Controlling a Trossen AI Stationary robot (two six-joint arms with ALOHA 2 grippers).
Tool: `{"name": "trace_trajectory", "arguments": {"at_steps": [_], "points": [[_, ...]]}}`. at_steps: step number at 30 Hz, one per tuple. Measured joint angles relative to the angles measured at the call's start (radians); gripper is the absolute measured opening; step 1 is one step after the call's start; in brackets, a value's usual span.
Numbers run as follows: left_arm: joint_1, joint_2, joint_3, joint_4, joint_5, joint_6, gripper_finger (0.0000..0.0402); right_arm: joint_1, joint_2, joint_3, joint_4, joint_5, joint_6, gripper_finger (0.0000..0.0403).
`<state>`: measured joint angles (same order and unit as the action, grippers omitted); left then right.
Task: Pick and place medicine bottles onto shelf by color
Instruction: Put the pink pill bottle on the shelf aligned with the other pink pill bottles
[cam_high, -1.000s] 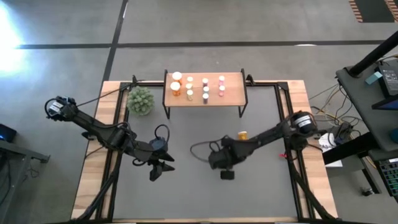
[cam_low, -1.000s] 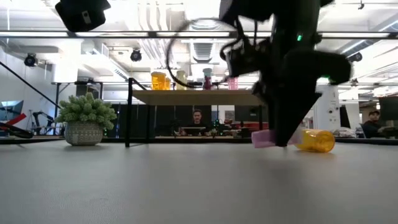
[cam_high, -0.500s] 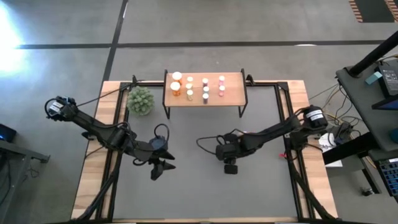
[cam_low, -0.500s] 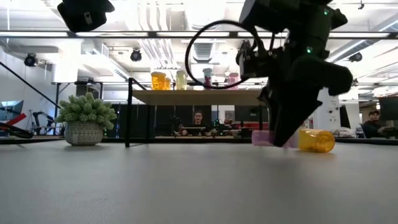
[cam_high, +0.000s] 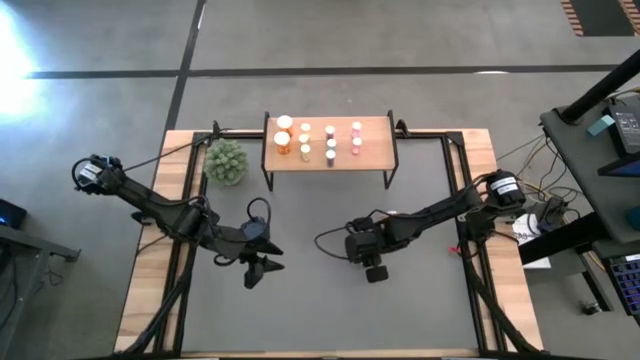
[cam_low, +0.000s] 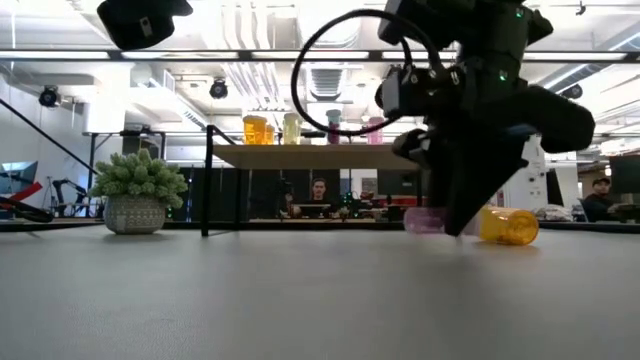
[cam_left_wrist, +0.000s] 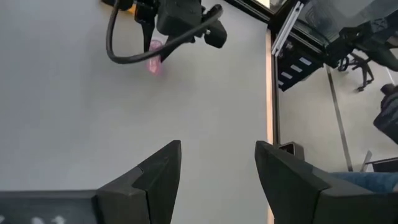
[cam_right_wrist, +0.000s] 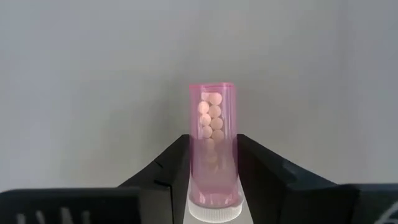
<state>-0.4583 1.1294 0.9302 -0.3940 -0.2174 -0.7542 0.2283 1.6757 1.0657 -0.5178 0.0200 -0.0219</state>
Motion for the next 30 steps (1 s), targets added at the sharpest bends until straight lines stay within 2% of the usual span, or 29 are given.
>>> {"name": "trace_trajectory", "arguments": {"at_steps": [13,15,22,30], "points": [[0.000,0.000,0.000,0.005,-0.007,0.000,0.0190,0.000,0.001,0.058,-0.009,0.020,0.184,0.0194],[0.000,0.000,0.000,0.005,-0.008,0.000,0.0190,0.000,-0.002,0.094,-0.026,0.033,0.315,0.0200],[0.000,0.000,-0.001,0.004,-0.024,0.004,0.0190,0.029,-0.015,0.285,-0.241,0.043,0.975,0.0200],[0.015,0.000,-0.001,0.004,-0.130,0.005,0.0190,0.208,-0.015,0.314,-0.273,0.177,1.294,0.0183]]}}
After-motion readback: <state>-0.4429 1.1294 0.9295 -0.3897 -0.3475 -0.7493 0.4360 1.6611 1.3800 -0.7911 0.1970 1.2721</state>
